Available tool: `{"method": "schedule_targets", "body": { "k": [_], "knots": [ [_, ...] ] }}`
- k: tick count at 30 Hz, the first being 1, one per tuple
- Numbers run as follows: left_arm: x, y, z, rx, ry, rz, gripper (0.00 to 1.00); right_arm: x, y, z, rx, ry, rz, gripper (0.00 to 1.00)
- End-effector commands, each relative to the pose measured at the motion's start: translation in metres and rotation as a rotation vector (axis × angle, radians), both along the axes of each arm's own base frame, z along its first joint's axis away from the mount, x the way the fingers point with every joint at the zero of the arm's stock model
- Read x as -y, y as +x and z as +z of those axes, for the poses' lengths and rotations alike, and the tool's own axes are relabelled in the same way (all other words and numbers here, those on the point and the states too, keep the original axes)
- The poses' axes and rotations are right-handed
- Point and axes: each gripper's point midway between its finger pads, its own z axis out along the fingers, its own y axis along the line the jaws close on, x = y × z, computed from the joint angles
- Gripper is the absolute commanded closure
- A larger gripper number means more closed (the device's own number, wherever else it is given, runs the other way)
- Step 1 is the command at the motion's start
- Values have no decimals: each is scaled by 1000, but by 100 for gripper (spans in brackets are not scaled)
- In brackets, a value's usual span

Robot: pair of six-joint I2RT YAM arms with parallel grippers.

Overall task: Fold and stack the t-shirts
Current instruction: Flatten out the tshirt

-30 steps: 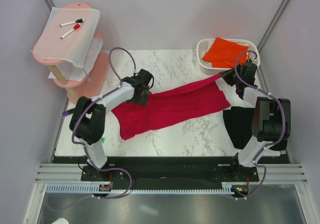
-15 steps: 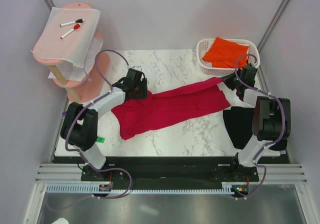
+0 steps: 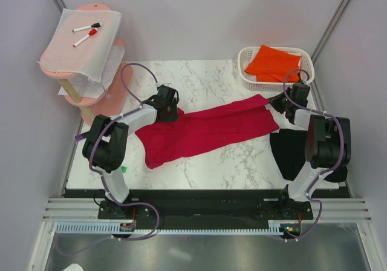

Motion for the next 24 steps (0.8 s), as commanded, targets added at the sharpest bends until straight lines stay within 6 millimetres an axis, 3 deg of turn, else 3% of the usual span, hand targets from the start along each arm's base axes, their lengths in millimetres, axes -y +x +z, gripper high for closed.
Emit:
{"method": "schedule_targets", "body": {
  "k": [1, 2, 4, 5, 8, 15, 24],
  "knots": [
    [0, 28, 7, 65, -13, 72, 53, 4, 4, 2, 27, -17, 1, 100],
    [1, 28, 3, 54, -10, 70, 71, 4, 4, 1, 25, -19, 0, 100],
    [1, 31, 3, 57, -7, 72, 93, 4, 4, 2, 27, -20, 2, 100],
    [-2, 31, 4, 59, 5, 80, 98, 3, 4, 2, 26, -19, 6, 100],
    [-9, 30, 19, 93, 23, 97, 98, 3, 3, 8, 37, -23, 11, 100],
    [-35, 24, 105, 252, 76, 136, 98, -3, -3, 44, 101, -21, 37, 100],
    [-64, 1, 207, 408, 103, 187, 98, -21, -28, 138, 259, -51, 125, 100]
  ]
}}
